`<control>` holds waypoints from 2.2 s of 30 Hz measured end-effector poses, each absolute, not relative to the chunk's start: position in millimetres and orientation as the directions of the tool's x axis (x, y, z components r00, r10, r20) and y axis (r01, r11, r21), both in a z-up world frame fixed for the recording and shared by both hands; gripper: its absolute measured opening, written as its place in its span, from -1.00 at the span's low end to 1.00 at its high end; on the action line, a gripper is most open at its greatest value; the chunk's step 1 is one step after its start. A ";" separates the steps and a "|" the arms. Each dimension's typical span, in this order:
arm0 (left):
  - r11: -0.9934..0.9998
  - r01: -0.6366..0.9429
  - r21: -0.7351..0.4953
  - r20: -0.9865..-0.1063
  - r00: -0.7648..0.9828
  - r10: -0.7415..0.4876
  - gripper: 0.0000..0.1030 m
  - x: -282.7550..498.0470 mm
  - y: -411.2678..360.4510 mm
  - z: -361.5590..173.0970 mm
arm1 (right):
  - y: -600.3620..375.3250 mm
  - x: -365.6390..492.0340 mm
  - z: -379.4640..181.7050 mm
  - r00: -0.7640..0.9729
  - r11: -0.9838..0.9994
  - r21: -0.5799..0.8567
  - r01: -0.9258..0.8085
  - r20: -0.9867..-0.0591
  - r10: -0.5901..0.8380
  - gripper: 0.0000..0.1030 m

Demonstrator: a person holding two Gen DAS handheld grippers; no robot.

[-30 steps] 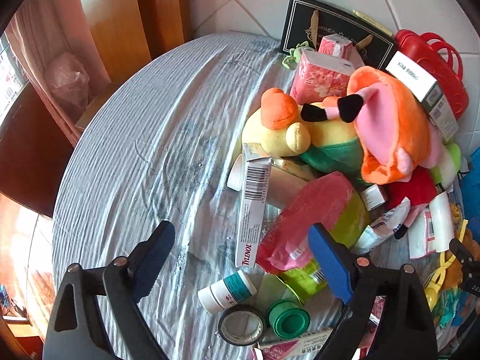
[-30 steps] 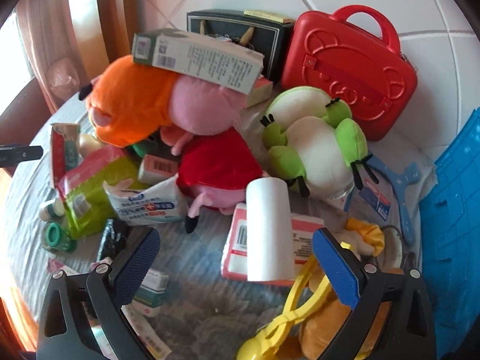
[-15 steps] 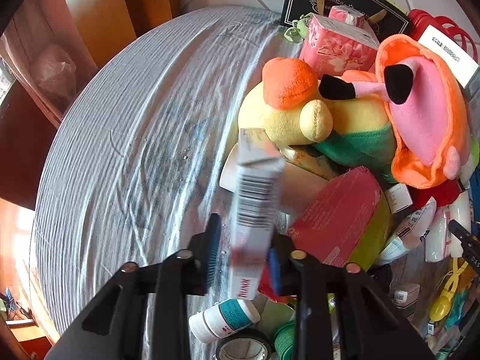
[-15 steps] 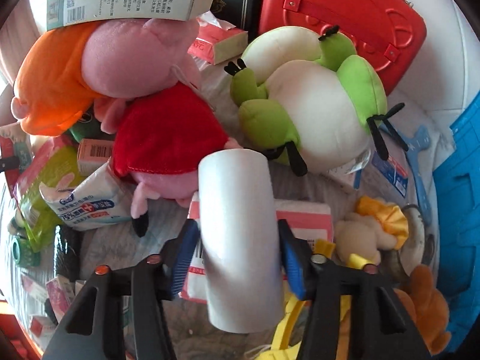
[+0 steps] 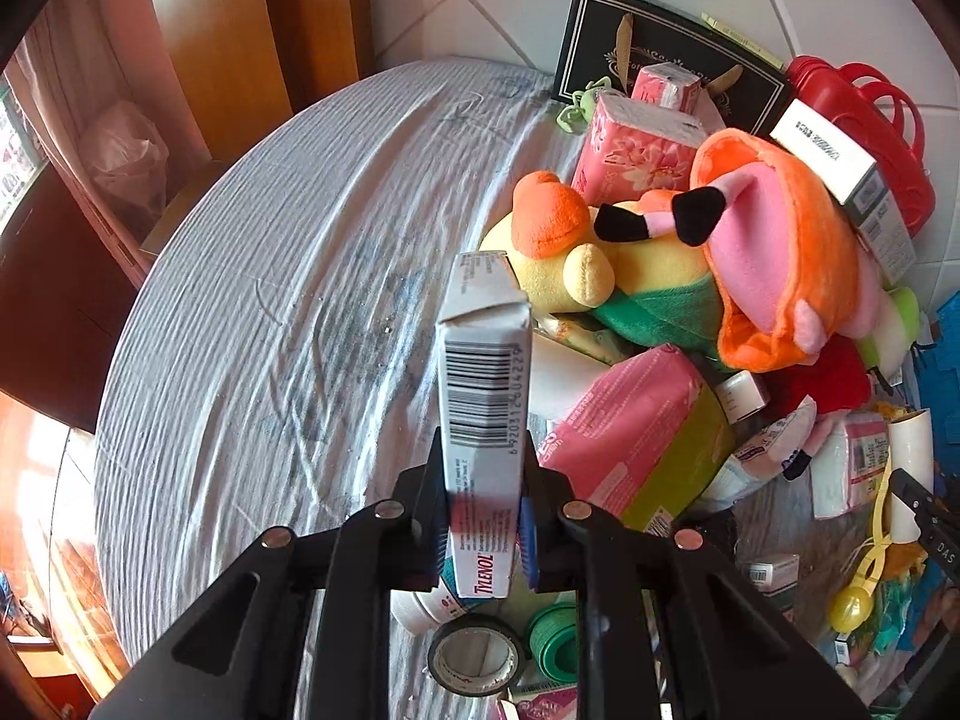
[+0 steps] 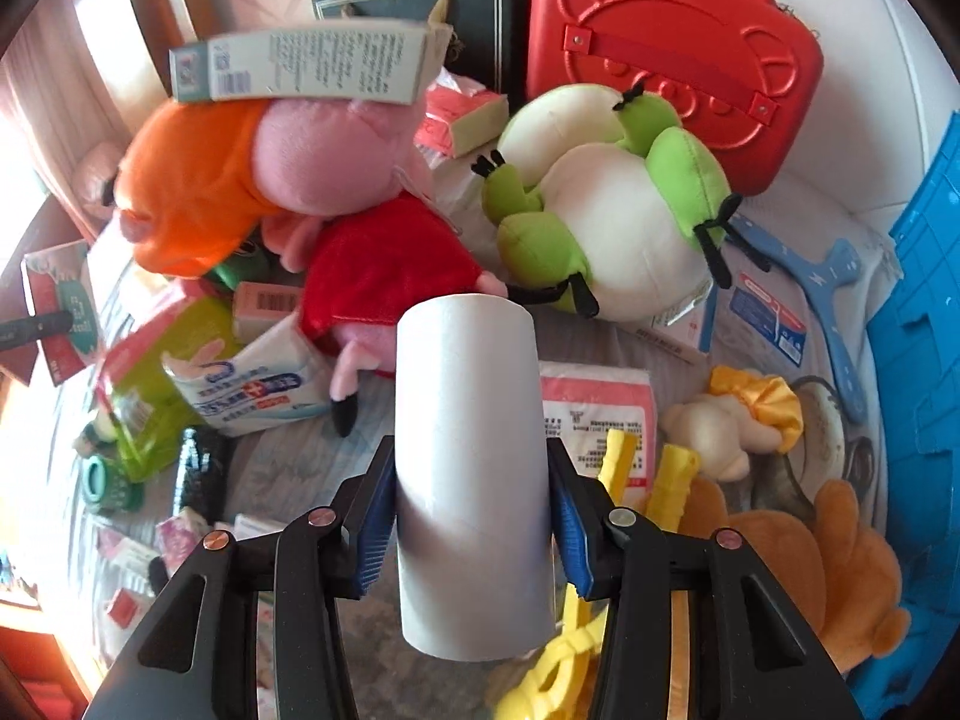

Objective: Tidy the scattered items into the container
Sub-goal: 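Grasp the white Tylenol box with the left tool while the right tool grasps the white paper roll, then carry the Tylenol box and paper roll over the blue crate and release both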

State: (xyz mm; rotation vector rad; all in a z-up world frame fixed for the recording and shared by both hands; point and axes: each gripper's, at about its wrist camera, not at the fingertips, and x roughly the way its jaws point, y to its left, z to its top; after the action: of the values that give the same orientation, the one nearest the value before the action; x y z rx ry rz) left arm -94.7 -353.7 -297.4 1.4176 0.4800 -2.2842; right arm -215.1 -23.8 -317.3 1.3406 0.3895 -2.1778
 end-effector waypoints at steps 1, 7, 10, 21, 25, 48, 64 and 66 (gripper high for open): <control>-0.858 0.509 -0.074 -0.899 -0.407 -0.164 -0.65 -92.4 -351.0 -291.3 | -20.9 -211.9 -312.5 -0.357 -0.807 0.045 0.589 -0.881 -0.310 -0.13; -0.864 0.496 -0.083 -0.873 -0.455 -0.177 -0.65 -80.3 -326.3 -248.8 | -11.6 -189.8 -278.0 -0.383 -0.799 0.065 0.598 -0.852 -0.356 -0.13; -0.873 0.480 -0.084 -0.856 -0.483 -0.183 -0.65 -75.4 -309.4 -226.1 | -1.6 -180.5 -256.8 -0.399 -0.797 0.074 0.600 -0.835 -0.378 -0.13; -0.899 0.428 -0.090 -0.788 -0.582 -0.199 -0.65 -68.5 -242.4 -154.0 | 56.1 -156.4 -186.7 -0.464 -0.784 0.081 0.616 -0.766 -0.444 -0.12; -0.906 0.412 -0.099 -0.774 -0.604 -0.190 -0.65 -71.7 -216.4 -137.8 | 83.1 -151.1 -163.2 -0.486 -0.787 0.088 0.610 -0.744 -0.459 -0.12; -0.982 0.179 -0.059 -0.669 -0.737 -0.094 -0.65 -120.4 -35.4 -36.4 | 241.9 -140.0 -37.4 -0.639 -0.821 0.143 0.552 -0.560 -0.527 -0.12; -0.993 -0.119 -0.025 -0.638 -0.763 0.108 -0.65 -175.7 146.0 7.6 | 370.1 -141.7 -19.3 -0.734 -0.890 0.180 0.419 -0.509 -0.449 -0.12; -0.987 -0.158 -0.020 -0.634 -0.761 0.135 -0.65 -181.1 168.3 11.8 | 386.1 -141.0 -20.1 -0.746 -0.900 0.183 0.395 -0.509 -0.430 -0.12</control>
State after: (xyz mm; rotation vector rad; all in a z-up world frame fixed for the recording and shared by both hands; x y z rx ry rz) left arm -181.1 168.3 11.8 1.1129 -0.0566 -3.1038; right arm -141.0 386.1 -20.1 0.7737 -0.0877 -2.5811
